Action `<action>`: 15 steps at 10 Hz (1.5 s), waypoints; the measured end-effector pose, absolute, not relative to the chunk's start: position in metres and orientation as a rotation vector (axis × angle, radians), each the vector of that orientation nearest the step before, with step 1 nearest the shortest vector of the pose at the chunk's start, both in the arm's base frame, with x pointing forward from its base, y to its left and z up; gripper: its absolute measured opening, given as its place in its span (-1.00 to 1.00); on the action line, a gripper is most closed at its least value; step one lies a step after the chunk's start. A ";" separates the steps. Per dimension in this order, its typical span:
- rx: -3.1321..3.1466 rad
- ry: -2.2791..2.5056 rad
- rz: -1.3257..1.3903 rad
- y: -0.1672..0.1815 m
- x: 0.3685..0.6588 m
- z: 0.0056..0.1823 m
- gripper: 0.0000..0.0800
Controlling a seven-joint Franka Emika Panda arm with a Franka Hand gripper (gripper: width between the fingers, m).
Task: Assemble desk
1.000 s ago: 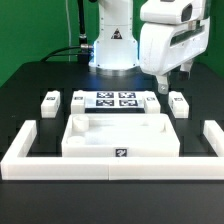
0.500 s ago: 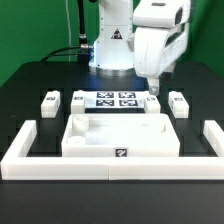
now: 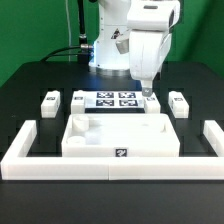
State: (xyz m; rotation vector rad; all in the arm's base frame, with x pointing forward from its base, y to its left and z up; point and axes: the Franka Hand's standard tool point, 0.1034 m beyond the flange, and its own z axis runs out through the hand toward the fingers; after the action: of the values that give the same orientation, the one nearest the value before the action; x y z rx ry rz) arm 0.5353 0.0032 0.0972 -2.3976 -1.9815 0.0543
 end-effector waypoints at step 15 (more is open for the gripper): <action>-2.293 -2.100 -0.022 -0.031 0.494 0.020 0.63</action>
Offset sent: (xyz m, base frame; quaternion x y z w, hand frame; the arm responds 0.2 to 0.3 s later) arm -0.0201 -0.0339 -0.0165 0.0479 0.0258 -0.0499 0.9973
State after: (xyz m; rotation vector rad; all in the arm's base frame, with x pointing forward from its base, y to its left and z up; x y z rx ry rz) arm 0.4943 -0.0313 0.0200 -2.2929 -2.1000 -0.0221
